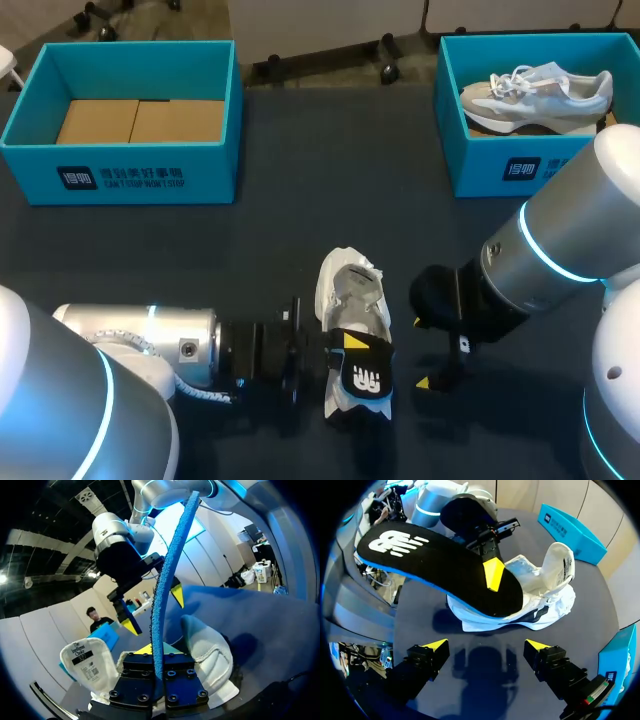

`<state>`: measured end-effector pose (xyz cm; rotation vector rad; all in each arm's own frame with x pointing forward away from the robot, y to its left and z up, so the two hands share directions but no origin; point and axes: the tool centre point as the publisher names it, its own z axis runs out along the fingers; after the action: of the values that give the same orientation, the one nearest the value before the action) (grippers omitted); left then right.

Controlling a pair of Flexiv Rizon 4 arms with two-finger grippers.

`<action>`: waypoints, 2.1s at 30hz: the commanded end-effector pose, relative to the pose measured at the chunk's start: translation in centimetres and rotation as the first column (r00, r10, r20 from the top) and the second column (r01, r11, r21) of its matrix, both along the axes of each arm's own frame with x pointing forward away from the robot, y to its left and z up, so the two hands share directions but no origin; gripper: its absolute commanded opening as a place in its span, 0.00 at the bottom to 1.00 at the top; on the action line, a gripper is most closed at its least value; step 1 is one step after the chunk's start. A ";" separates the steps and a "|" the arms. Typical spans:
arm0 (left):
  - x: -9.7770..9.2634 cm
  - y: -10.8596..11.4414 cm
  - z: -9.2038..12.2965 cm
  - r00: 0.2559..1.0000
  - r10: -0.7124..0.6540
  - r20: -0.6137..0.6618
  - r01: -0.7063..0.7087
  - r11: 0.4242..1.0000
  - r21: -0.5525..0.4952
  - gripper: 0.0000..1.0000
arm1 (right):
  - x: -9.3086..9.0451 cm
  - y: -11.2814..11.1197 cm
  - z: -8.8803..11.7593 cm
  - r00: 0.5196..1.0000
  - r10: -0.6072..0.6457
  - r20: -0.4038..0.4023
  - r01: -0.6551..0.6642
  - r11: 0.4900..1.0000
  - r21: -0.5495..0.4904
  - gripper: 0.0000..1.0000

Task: Take the shoe out of the shoebox, open the shoe tongue, remove and reinsert the insole, then place the shoe into the shoebox

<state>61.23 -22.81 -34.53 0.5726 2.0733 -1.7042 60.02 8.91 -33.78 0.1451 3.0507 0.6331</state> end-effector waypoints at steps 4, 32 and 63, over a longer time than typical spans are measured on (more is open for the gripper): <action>0.6 -0.3 -0.5 0.999 0.012 -0.036 -0.013 1.000 -0.011 0.00 | -0.1 0.1 -0.1 1.000 -0.001 0.002 0.001 1.000 0.000 1.00; -1.9 -0.4 3.2 0.999 0.028 -0.026 -0.028 1.000 -0.004 0.24 | -0.1 0.1 -0.1 1.000 -0.001 0.002 0.001 1.000 0.000 1.00; 0.0 -0.7 0.4 0.993 0.052 0.110 -0.064 0.992 0.109 0.00 | -0.1 0.1 -0.1 1.000 -0.001 0.002 0.001 1.000 0.000 1.00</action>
<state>61.07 -22.73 -33.78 0.6264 2.0939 -1.5092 60.02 8.93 -33.74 0.1446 3.0510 0.6322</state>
